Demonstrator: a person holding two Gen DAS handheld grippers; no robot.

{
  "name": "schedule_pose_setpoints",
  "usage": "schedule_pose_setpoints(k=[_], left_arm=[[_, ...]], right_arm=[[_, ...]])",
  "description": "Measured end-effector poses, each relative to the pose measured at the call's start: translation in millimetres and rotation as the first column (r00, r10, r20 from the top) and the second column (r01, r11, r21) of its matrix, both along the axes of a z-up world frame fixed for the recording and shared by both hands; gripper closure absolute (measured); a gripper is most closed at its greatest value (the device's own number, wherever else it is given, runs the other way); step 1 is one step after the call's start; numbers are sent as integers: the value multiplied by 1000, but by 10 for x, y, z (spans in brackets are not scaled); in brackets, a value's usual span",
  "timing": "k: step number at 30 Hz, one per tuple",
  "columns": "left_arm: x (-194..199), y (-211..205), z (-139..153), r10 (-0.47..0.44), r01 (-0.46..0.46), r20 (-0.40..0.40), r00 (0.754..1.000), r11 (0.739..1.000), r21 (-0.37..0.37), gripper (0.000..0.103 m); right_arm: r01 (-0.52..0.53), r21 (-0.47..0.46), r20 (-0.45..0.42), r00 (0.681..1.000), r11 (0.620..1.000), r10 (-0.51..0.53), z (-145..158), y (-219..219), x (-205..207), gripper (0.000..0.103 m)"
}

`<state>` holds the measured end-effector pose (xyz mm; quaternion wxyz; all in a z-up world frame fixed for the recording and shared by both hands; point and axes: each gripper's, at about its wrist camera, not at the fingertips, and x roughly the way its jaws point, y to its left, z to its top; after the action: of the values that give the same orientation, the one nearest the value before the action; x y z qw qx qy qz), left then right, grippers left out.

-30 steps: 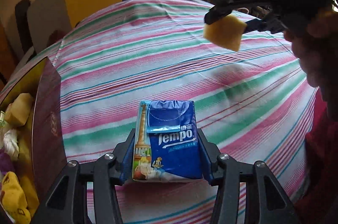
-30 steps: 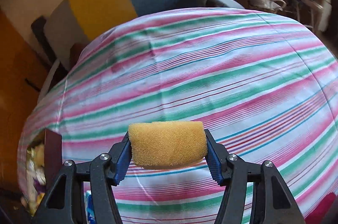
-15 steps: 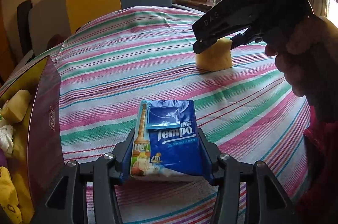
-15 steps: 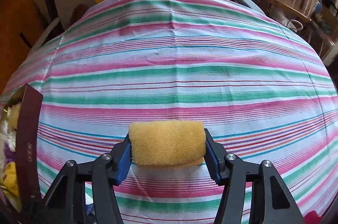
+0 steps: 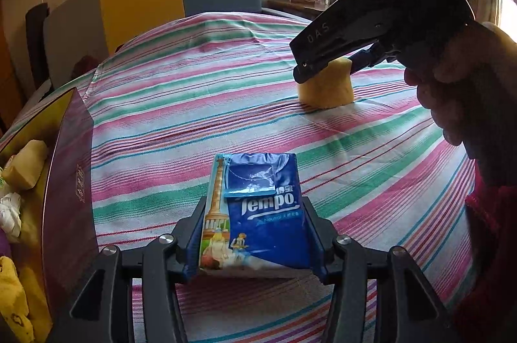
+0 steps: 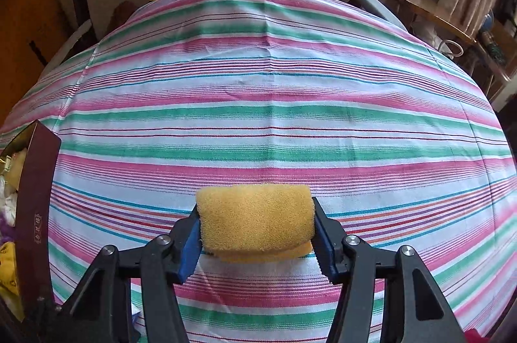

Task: Organize objects
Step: 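Carry the Tempo pack into the gold tray and open the left tool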

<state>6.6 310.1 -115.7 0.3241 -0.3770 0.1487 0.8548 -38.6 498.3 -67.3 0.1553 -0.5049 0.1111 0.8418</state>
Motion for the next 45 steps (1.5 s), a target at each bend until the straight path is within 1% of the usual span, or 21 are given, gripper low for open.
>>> schedule_pose_setpoints(k=[10, 15, 19, 21, 24, 26, 28, 31, 32, 34, 36, 38, 41, 43, 45], left_arm=[[4, 1, -1, 1, -1, 4, 1000, 1000, 0, 50], [72, -16, 70, -15, 15, -3, 1000, 1000, -12, 51], [152, -75, 252, -29, 29, -12, 1000, 999, 19, 51], [186, -135, 387, -31, 31, -12, 999, 999, 40, 51], [244, -277, 631, -40, 43, -35, 999, 996, 77, 51], [226, -448, 780, -35, 36, -12, 999, 992, 119, 51], [160, -674, 883, -9, 4, 29, 1000, 987, 163, 51], [2, -1109, 977, 79, -89, 57, 995, 977, 195, 51], [-72, -1307, 1004, 122, -134, 69, 990, 969, 208, 51], [-191, -1679, 1039, 198, -213, 87, 976, 949, 231, 51], [-301, -2073, 1034, 279, -301, 119, 953, 921, 248, 51], [-371, -2436, 986, 347, -379, 163, 924, 890, 254, 51], [-356, -2751, 893, 376, -433, 237, 896, 859, 274, 51], [-319, -2746, 846, 349, -418, 263, 899, 862, 285, 51], [-304, -2596, 804, 311, -388, 276, 909, 873, 296, 51]], right_arm=[[-14, 15, 2, 1000, 1000, 14, 4, -7, 0, 44], [-17, 18, 0, 1000, 1000, 17, 9, -7, 3, 44], [-19, 18, -2, 1000, 1000, 19, 6, 5, -15, 44], [-24, 26, -1, 1000, 999, 24, 8, -13, -15, 44], [-32, 35, -1, 999, 999, 32, 0, -21, -17, 44], [-38, 42, 0, 999, 998, 38, -6, -32, -18, 44], [-43, 53, 2, 999, 998, 43, -9, -48, -15, 44], [-47, 64, 5, 999, 997, 47, -9, -68, -4, 44], [-47, 66, 5, 999, 997, 46, -9, -66, -2, 44], [-47, 68, 6, 999, 997, 46, -10, -66, -2, 44], [-47, 71, 7, 999, 996, 47, -11, -67, 1, 44], [-52, 82, 10, 999, 995, 51, -13, -87, -2, 43], [-53, 86, 12, 999, 995, 52, -7, -86, -5, 43], [-54, 88, 13, 998, 995, 53, -6, -93, -6, 43], [-57, 94, 16, 998, 994, 55, -13, -102, -13, 43]])
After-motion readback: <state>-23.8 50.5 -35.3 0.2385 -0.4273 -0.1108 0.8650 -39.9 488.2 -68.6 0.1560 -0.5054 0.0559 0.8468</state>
